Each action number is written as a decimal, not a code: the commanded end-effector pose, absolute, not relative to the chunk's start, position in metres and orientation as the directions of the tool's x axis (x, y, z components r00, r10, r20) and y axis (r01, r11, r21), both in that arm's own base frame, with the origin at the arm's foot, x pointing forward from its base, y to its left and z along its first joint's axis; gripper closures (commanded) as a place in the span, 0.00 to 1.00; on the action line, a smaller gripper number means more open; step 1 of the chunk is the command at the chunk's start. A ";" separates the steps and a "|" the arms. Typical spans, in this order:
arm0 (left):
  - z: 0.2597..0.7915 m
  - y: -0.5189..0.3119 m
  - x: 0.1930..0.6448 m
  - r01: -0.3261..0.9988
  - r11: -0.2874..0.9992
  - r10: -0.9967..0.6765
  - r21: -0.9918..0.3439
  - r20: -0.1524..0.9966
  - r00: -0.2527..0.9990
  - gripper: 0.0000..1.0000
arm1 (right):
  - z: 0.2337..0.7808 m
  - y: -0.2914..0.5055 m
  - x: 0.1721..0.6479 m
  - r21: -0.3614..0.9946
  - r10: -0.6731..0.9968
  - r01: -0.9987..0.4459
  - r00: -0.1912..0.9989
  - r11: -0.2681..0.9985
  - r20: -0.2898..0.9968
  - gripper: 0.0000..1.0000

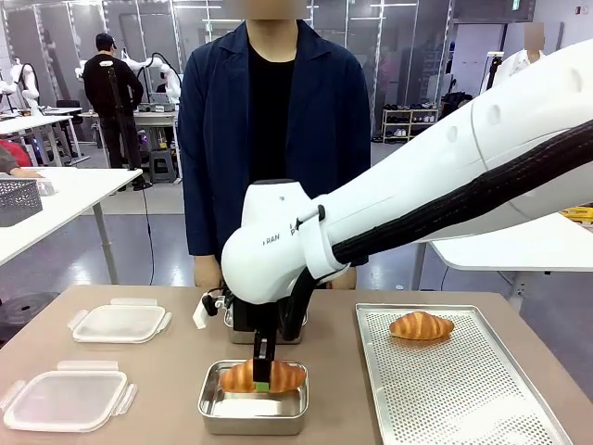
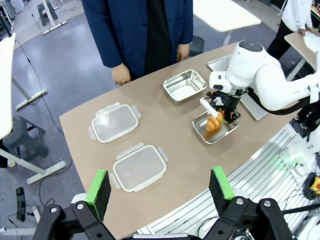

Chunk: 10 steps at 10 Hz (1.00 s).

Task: Place the bread into the airtight container.
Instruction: Pick up a Butter Roll and place it into an empty Airtight Container.

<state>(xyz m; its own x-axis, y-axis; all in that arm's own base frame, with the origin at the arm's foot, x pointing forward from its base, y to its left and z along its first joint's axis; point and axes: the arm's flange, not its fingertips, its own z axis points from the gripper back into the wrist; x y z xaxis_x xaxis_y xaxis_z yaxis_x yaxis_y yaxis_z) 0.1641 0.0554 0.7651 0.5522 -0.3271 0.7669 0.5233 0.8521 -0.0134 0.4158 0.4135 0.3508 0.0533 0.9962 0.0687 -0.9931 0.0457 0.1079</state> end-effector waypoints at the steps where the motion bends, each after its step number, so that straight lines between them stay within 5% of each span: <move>1: 0.767 0.055 0.163 0.530 0.848 -0.331 -0.012 0.769 0.547 0.00 | 0.344 0.426 0.417 0.097 0.996 -0.992 0.082 0.077 0.041 0.57; 2: 0.767 0.055 0.163 0.530 0.848 -0.331 -0.012 0.769 0.547 0.00 | 0.343 0.427 0.418 0.102 0.996 -0.992 0.081 0.076 0.045 0.47; 3: 0.767 0.055 0.163 0.530 0.848 -0.331 -0.012 0.769 0.547 0.00 | 0.342 0.429 0.417 0.101 0.996 -0.992 0.079 0.074 0.052 0.17; 5: 0.767 0.055 0.163 0.530 0.848 -0.331 -0.012 0.769 0.547 0.00 | 0.341 0.429 0.418 0.106 0.996 -0.992 0.074 0.069 0.051 0.00; 10: 0.767 0.055 0.163 0.530 0.848 -0.331 -0.012 0.769 0.547 0.00 | 0.338 0.420 0.419 0.085 0.998 -0.995 0.059 0.055 0.038 0.00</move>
